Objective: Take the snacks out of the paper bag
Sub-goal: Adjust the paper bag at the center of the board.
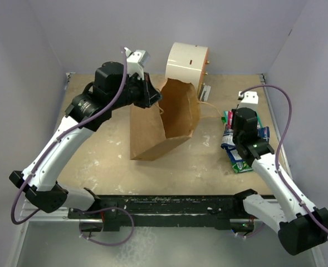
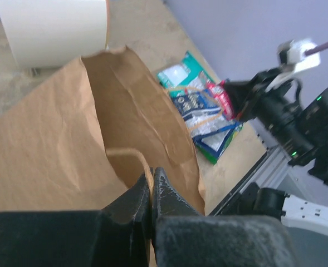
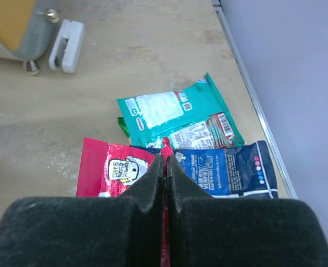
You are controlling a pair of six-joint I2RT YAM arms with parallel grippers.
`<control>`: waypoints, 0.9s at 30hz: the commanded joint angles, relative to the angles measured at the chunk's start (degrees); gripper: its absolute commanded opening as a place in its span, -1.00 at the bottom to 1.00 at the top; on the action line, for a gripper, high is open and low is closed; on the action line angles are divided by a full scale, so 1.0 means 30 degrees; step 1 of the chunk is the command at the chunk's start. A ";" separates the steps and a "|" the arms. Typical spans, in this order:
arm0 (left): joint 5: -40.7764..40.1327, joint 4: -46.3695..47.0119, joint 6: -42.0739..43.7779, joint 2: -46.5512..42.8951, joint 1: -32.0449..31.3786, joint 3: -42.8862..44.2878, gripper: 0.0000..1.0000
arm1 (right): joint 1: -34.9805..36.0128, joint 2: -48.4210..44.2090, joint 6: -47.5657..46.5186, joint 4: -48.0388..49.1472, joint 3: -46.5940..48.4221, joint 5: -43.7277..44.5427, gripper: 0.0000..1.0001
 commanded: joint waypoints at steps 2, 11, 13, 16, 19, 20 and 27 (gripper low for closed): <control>-0.0199 0.0198 0.0097 -0.0842 0.0218 -0.1435 -1.00 | -0.1479 -0.0016 0.0706 0.0482 0.1459 -0.2156 -1.00; -0.1497 -0.1874 0.0310 -0.1885 0.1719 -0.1784 -1.00 | -0.2259 0.1749 0.0719 0.0184 0.1745 -0.0547 -1.00; -0.1590 -0.2094 0.0352 -0.2393 0.2249 -0.2064 -1.00 | -0.3023 0.2276 0.0918 0.0508 0.1661 -0.0640 -1.00; 0.0016 -0.1685 0.0140 -0.2684 0.3276 -0.1973 -1.00 | -0.4197 0.3064 0.0730 0.0868 0.1851 -0.0987 -1.00; 0.2212 -0.0512 -0.0594 -0.2052 0.3437 -0.1171 -1.00 | -0.5091 0.4057 -0.0180 0.1182 0.1938 -0.0941 -1.00; 0.3128 0.0097 -0.1243 -0.1797 0.3437 -0.0967 -1.00 | -0.5424 0.4305 -0.0494 0.1581 0.1754 -0.0965 -1.00; 1.0037 0.6774 -0.6181 0.0665 0.3386 -0.0122 -1.00 | -0.7646 0.4987 -0.0505 0.3936 0.0287 -0.3427 -1.00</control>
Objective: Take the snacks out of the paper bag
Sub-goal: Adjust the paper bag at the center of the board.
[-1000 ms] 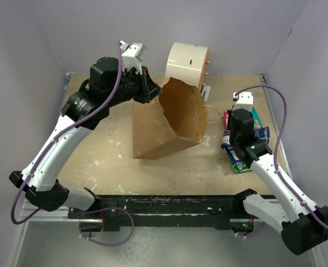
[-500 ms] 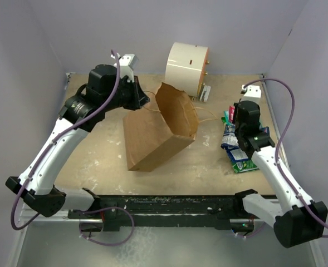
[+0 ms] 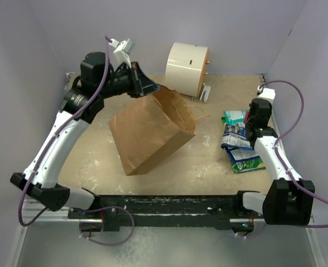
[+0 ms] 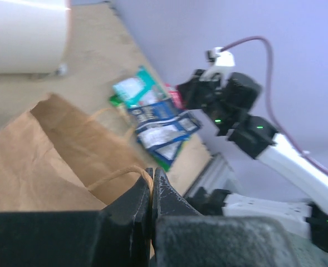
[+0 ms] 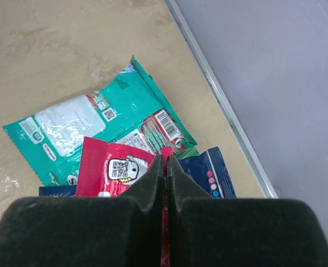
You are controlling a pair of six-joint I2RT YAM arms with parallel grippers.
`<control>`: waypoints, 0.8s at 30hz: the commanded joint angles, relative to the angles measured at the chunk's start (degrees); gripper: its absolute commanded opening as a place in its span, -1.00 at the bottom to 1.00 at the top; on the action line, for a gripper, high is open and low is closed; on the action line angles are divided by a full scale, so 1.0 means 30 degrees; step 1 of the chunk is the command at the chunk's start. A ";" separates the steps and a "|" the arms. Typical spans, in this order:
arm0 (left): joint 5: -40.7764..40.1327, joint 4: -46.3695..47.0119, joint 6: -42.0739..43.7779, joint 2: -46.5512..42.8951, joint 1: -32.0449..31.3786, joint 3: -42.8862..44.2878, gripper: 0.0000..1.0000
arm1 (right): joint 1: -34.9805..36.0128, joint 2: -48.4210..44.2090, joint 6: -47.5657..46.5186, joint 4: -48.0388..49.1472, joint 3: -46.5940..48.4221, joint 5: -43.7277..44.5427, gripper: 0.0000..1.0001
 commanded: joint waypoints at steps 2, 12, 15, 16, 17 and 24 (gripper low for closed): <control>0.5783 0.6777 -0.4610 0.1672 -0.0152 0.1413 -1.00 | -0.0883 0.0340 -0.0195 0.2256 -0.0504 -0.1265 -1.00; 0.6782 0.9328 -0.6521 0.1572 -0.0383 0.1247 -1.00 | -0.1097 0.1048 -0.0437 0.2749 -0.0922 -0.2136 -1.00; 0.6016 0.8360 -0.5708 0.0622 -0.0340 -0.0328 -1.00 | -0.1097 0.1069 -0.0614 0.2819 -0.0922 -0.2107 -1.00; 0.5695 0.7684 -0.5457 0.0278 -0.0278 -0.0985 -1.00 | -0.1097 0.1098 -0.0627 0.2882 -0.0957 -0.2063 -1.00; 0.5308 0.6652 -0.5078 -0.0131 -0.0201 -0.1672 -1.00 | -0.1097 0.1178 -0.0632 0.2942 -0.0987 -0.1955 -1.00; 0.2410 0.2040 -0.3169 -0.2308 0.0608 -0.5519 -1.00 | -0.1111 0.2140 -0.0344 0.3182 -0.0879 -0.1875 -1.00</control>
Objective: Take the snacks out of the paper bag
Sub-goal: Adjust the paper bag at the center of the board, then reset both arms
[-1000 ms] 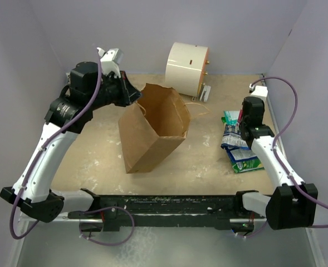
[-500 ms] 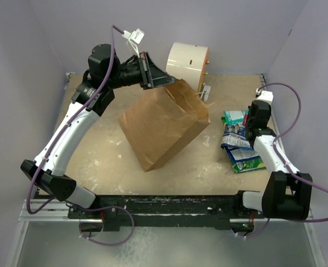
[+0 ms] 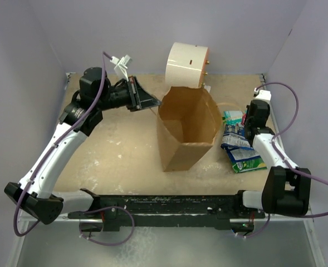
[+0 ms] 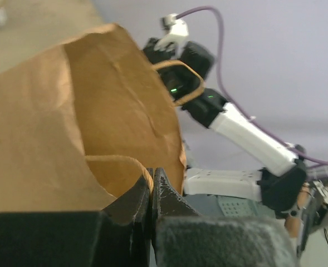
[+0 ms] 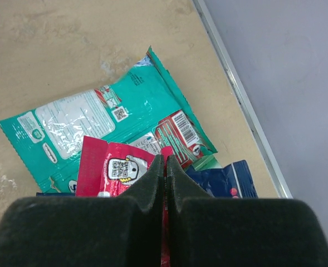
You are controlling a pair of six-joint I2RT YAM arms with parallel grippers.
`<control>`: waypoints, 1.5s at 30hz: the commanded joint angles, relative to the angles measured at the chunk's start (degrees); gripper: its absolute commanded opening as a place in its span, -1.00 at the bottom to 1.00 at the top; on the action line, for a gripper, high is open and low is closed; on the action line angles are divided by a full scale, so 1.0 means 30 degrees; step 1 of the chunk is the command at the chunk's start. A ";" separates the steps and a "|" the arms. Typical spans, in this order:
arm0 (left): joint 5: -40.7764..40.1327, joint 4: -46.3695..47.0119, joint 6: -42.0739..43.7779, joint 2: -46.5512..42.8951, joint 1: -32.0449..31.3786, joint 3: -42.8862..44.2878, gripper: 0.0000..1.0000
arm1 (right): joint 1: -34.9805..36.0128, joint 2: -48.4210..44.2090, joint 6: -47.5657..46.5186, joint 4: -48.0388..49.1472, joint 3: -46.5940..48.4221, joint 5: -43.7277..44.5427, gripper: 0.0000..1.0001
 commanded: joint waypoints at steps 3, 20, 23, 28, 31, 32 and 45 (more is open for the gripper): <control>-0.2639 -0.3944 0.1732 -0.0852 0.0497 -0.1381 -1.00 | -0.0058 0.1057 0.0343 0.0511 0.0160 0.0182 -1.00; -0.6276 -0.7693 0.4761 -0.1227 0.0527 0.1728 0.68 | -0.0074 0.1395 0.0398 -0.2591 0.0866 0.0578 -0.29; -0.6784 -0.8494 0.5216 -0.1162 0.0521 0.2337 0.99 | -0.0076 0.1022 0.0318 -0.3538 0.1338 0.0155 0.00; -0.8847 -1.0243 0.5891 -0.1313 0.0527 0.3074 0.98 | -0.0026 -0.0431 -0.0027 -0.5533 0.2315 -0.0134 0.36; -1.0447 -1.1351 0.6382 -0.1334 0.0534 0.3654 0.98 | 0.0100 -0.1431 0.0189 -0.6767 0.3300 -0.0312 0.64; -1.0923 -1.1624 0.6556 -0.1392 0.0511 0.3861 0.98 | 0.0246 -0.1634 0.0301 -0.7344 0.3786 -0.0339 0.77; -1.5839 -1.1893 0.7346 -0.1614 0.0529 0.6500 0.98 | 0.4378 -0.2919 0.4518 -1.6111 1.5914 -0.8681 0.99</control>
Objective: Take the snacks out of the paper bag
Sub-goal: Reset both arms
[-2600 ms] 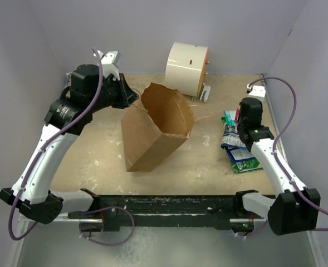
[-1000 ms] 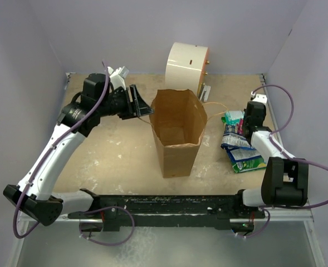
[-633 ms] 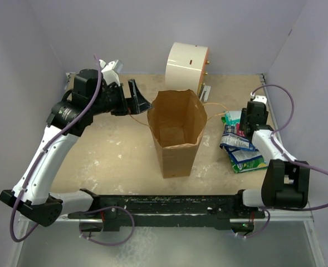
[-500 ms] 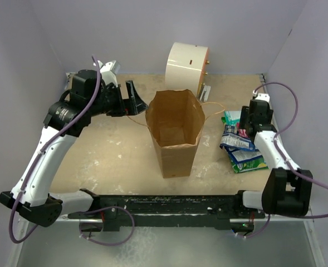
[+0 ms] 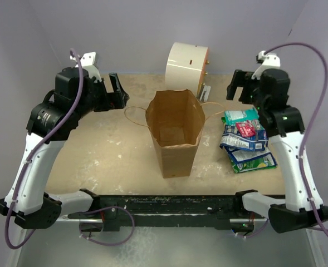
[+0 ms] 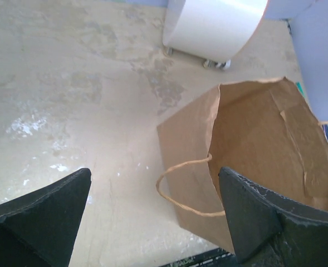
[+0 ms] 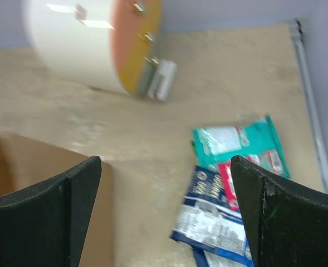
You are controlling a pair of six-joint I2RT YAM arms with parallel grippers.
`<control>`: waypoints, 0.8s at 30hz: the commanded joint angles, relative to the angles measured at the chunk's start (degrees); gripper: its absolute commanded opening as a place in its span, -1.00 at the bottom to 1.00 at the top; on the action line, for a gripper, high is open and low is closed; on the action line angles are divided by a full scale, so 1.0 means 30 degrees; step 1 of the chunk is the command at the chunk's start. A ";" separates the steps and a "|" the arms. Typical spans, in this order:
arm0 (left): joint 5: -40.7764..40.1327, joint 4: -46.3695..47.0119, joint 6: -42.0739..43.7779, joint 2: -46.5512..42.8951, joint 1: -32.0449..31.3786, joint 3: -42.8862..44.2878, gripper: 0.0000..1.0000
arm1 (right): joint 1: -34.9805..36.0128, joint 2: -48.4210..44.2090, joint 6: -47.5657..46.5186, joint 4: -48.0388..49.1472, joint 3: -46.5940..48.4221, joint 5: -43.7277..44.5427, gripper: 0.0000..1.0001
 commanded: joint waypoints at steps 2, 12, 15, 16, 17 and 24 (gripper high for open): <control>-0.2038 0.1117 0.0576 -0.0763 0.0077 0.1458 0.98 | -0.0126 -0.0621 0.2305 -0.3989 0.5282 -0.6571 0.99; -0.2669 0.2453 0.1560 -0.2521 0.0068 0.2775 0.98 | -0.0123 -0.2565 0.2473 -0.6859 1.1743 -0.8627 0.99; -0.2651 0.2901 0.2096 -0.3169 0.0070 0.2798 0.98 | -0.0123 -0.2926 0.2971 -0.7256 1.2435 -0.7532 0.99; -0.2666 0.2972 0.2170 -0.3379 0.0075 0.2794 0.98 | -0.0126 -0.3160 0.3030 -0.7210 1.2361 -0.7113 0.99; -0.2676 0.3028 0.2174 -0.3563 0.0053 0.2772 0.98 | -0.0126 -0.3376 0.3074 -0.7124 1.2187 -0.6706 0.99; -0.2695 0.2931 0.2206 -0.4519 0.0067 0.2602 0.98 | -0.0126 -0.3817 0.3480 -0.6922 1.1600 -0.5654 0.99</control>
